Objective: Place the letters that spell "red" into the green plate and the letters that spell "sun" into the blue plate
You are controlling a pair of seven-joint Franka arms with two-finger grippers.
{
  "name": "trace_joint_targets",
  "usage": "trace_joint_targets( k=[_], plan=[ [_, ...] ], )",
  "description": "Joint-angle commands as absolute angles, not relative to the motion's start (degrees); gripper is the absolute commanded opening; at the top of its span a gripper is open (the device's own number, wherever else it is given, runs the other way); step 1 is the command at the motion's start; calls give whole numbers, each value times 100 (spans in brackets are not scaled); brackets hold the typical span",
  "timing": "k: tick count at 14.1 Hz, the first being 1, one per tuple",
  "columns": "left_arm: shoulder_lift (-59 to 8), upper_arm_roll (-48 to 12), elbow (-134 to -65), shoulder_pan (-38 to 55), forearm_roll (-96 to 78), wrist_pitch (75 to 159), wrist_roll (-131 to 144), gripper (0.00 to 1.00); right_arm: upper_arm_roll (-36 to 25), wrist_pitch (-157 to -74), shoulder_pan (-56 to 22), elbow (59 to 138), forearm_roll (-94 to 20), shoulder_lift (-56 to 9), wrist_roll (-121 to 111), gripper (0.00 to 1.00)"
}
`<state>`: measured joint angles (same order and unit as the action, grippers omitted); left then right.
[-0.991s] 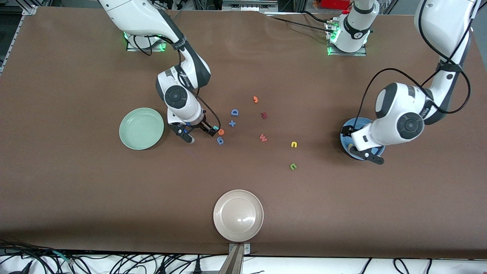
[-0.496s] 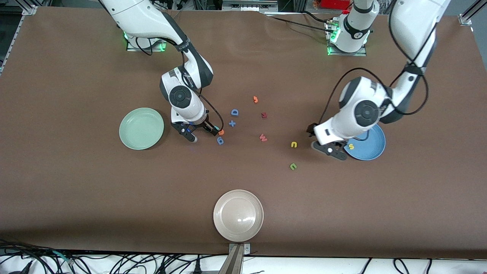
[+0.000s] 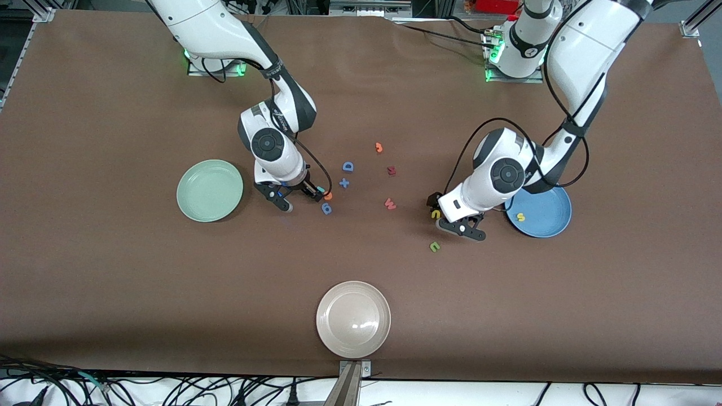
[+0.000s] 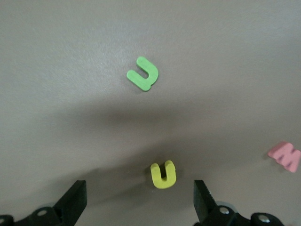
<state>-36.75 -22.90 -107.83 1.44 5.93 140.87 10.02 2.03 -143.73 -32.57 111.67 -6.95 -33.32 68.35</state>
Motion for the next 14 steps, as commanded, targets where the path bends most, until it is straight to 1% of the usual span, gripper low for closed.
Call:
trace_joint_targets(
  k=[1, 3, 4, 5, 6, 7, 8, 10, 12, 13, 14],
  plan=[
    [-3884, -2276, -10573, 403, 877, 14098, 1588, 99, 211, -14484, -3270, 11241, -765, -3305, 6882, 74],
    [-3911, -2276, -10556, 413, 1447, 14098, 2020, 99, 211, -14484, -3270, 11241, -765, -3305, 6882, 57],
    [-3911, -2276, -10556, 396, 1633, 14098, 2065, 98, 202, -14484, -3270, 11241, -765, -3305, 6882, 47],
    [-3937, -2276, -10556, 404, 1652, 14098, 2092, 91, 202, -14484, -3270, 11241, -765, -3305, 6882, 38],
    [-3964, -2276, -10556, 413, 1644, 14098, 2100, 72, 202, -14484, -3270, 11241, -765, -3305, 6882, 35],
    [-3964, -2276, -10547, 422, 1644, 14098, 2196, 53, 202, -14484, -3270, 11241, -765, -3305, 6882, 24],
    [-3981, -2276, -10512, 422, 1652, 14098, 2284, 45, 202, -14484, -3270, 11241, -765, -3305, 6882, 20],
    [-4069, -2276, -10503, 448, 1652, 14098, 2312, 45, 202, -14484, -3270, 11241, -756, -3305, 6882, 16],
    [-4104, -2276, -10494, 448, 1652, 14098, 2312, 46, 202, -14476, -3270, 11233, -747, -3296, 6882, 16],
    [-4104, -2276, -10494, 440, 1652, 14106, 2312, 45, 202, -14458, -3270, 11224, -756, -3270, 6882, 16],
    [-4113, -2276, -10494, 439, 1652, 14106, 2312, 42, 193, -14432, -3261, 11215, -756, -3209, 6882, 16]
  ],
)
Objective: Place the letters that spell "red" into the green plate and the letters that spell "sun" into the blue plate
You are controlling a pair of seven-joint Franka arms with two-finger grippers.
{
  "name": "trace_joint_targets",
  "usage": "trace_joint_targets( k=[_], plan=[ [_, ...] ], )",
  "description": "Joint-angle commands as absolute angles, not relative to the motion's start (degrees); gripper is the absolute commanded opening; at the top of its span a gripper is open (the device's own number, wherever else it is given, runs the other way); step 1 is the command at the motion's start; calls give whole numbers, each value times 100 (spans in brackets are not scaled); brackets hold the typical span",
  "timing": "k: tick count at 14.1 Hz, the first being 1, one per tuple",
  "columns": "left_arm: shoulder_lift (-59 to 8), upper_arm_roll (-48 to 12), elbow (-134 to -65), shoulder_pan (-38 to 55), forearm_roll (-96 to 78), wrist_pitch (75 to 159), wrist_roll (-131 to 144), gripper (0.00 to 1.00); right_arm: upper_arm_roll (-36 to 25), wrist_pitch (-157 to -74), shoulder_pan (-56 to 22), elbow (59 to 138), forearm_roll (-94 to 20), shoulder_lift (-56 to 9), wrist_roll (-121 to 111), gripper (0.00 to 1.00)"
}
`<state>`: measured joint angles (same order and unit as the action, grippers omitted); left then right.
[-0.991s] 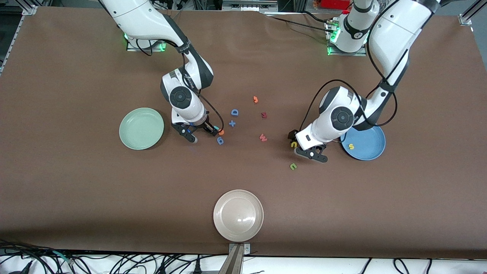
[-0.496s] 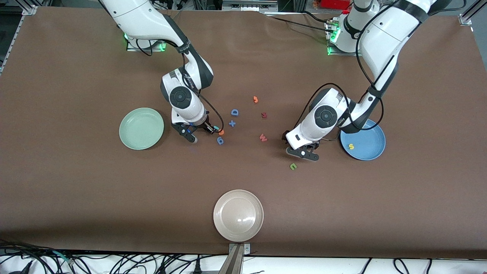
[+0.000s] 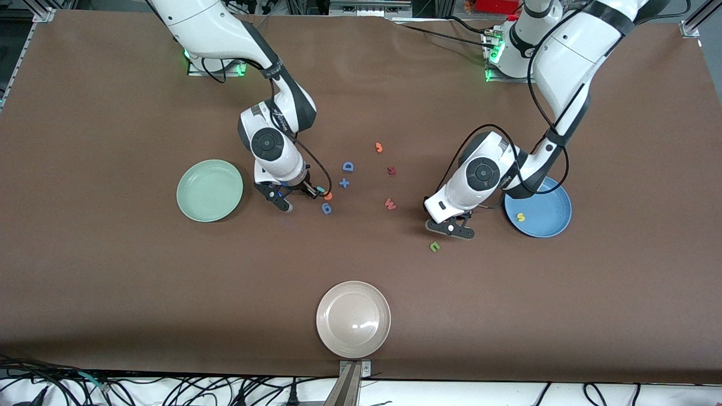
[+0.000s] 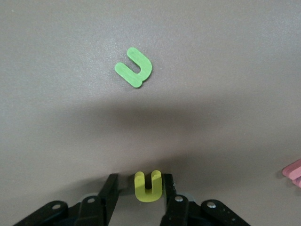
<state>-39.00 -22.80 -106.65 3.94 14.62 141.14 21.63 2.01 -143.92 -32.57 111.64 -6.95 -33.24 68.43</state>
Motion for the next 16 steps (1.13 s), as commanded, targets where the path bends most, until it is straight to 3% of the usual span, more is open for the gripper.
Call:
trace_joint_targets(
  k=[1, 3, 6, 8, 11, 16],
  plan=[
    [-4113, -2285, -10494, 439, 1644, 14098, 2312, 33, 185, -14371, -3252, 11206, -756, -3069, 6838, 16],
    [-4096, -2285, -10468, 396, 1635, 14098, 2312, 15, 141, -13811, -3217, 11127, -765, -2761, 6768, 16],
    [-3956, -2285, -10424, 326, 1644, 13984, 2294, 8, -192, -12879, -3173, 11101, -765, -2304, 6340, 16],
    [-3789, -2285, -10285, 264, 1652, 13608, 2268, 7, -631, -12220, -3173, 11109, -773, -2023, 5567, 16],
    [-3683, -2285, -9749, 203, 1679, 12378, 2006, 8, -1263, -11454, -3173, 11153, -773, -1645, 4434, 16],
    [-3507, -2294, -9527, -350, 1679, 11612, 1636, 13, -2407, -11408, -3182, 11759, -782, -1389, 2201, 16]
  ],
)
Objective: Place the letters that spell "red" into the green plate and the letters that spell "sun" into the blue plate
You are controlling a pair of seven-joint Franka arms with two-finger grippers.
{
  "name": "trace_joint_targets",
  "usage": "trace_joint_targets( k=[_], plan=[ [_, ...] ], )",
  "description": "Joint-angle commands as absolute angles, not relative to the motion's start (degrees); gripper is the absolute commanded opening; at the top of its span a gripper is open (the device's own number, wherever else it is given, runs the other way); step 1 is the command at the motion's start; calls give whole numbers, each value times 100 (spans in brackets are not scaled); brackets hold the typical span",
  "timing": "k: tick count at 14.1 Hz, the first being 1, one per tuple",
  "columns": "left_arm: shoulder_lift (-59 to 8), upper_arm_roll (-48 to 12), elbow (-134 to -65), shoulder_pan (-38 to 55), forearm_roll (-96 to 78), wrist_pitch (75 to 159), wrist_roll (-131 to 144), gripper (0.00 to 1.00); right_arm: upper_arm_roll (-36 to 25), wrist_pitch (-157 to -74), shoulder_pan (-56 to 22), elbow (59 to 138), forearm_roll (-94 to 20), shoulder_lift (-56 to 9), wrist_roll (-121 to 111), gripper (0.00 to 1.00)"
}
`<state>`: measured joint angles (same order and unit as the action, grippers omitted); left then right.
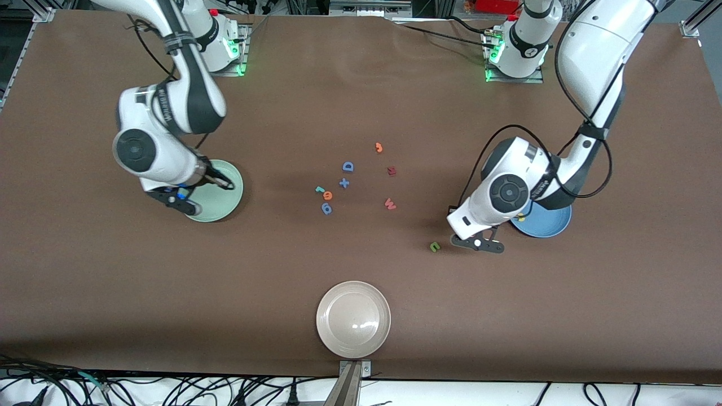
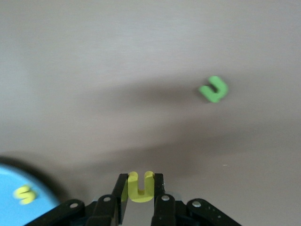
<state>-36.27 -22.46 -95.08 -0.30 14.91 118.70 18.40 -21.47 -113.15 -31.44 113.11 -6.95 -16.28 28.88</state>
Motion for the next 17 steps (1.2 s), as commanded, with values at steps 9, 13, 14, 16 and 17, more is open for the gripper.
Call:
trace_joint_targets(
  k=[9, 13, 14, 16, 17],
  plan=[
    [-3252, -2320, -10169, -1466, 1679, 10846, 1213, 55, -2654, -13279, -3182, 13297, -870, -1282, 1477, 16],
    [-3270, -2329, -10143, -1459, 1670, 10837, 1107, 100, -2602, -13403, -3182, 13316, -1465, -1564, 1293, 17],
    [-3270, -2329, -10134, -1442, 1670, 10837, 1107, 100, -2602, -13456, -3190, 13315, -1659, -1634, 1135, 17],
    [-3261, -2329, -10116, -1450, 1670, 10837, 1099, 100, -2593, -13543, -3190, 13307, -1924, -1749, 898, 18],
    [-3261, -2338, -10099, -1450, 1670, 10837, 1099, 100, -2593, -13648, -3199, 13307, -1951, -1819, 853, 19]
  ],
)
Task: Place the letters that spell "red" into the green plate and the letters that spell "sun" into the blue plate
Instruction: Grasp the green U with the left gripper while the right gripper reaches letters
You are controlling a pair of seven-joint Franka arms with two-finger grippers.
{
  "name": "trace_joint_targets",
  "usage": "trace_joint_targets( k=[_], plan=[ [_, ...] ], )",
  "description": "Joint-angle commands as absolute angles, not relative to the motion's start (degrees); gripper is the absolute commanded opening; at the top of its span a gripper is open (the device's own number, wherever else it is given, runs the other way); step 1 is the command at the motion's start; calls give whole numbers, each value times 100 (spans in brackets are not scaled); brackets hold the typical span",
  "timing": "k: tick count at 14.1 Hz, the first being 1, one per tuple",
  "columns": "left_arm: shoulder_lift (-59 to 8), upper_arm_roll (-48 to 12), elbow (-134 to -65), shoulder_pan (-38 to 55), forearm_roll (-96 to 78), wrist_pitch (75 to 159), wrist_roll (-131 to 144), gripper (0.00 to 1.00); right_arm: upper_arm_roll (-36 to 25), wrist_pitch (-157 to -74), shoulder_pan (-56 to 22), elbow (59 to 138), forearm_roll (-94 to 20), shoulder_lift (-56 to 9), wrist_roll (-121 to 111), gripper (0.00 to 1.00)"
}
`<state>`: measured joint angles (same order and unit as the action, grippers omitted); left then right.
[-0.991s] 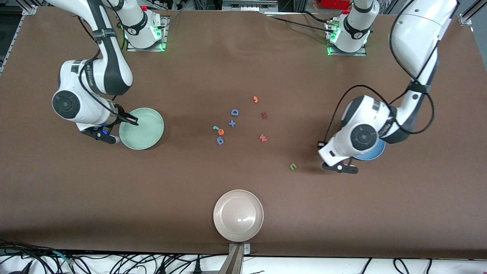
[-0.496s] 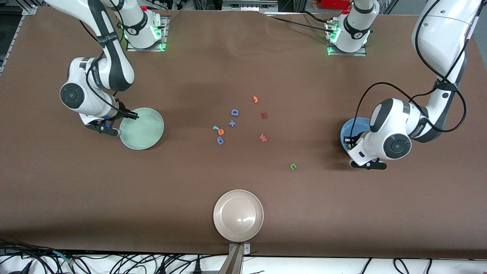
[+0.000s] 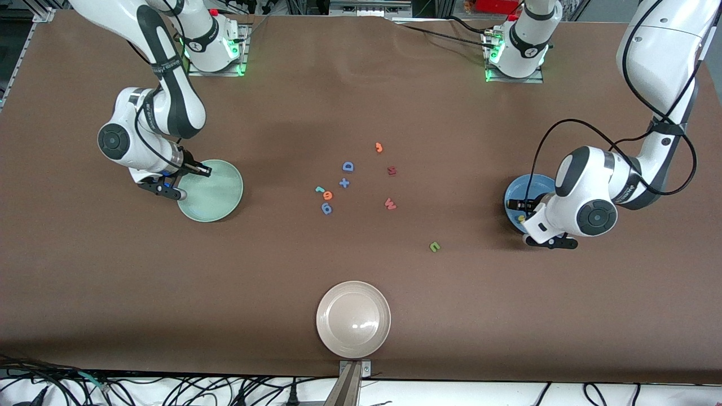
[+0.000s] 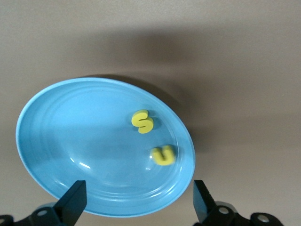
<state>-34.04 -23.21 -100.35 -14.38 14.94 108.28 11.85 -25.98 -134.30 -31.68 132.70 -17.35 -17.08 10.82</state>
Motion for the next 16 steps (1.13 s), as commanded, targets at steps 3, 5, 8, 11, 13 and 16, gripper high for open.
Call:
trace_joint_targets(
  k=[3, 5, 8, 11, 13, 16],
  plan=[
    [-3234, -2696, -10020, -1397, 1617, 10846, 1116, 100, -2584, -13781, -3234, 13307, -2082, -1951, 853, 52],
    [-3339, -2970, -9714, -1171, 1600, 10933, 1195, 100, -2584, -13781, -3234, 13307, -2092, -1951, 853, 79],
    [-3550, -2962, -9195, -634, 1556, 11363, 1317, 89, -2514, -13738, -3234, 13263, -2101, -1899, 940, 99],
    [-3998, -2979, -8579, -423, 1346, 11801, 1670, 88, -2286, -13544, -3243, 13105, -2118, -1679, 1457, 99],
    [-4331, -2953, -8543, -238, 1362, 12573, 1653, 85, -2084, -13518, -3243, 12956, -2118, -1565, 1861, 99],
    [-4754, -2901, -8569, -27, 1685, 13473, 1573, 87, -1715, -13518, -3243, 12491, -2118, -1599, 2738, 99]
  ],
)
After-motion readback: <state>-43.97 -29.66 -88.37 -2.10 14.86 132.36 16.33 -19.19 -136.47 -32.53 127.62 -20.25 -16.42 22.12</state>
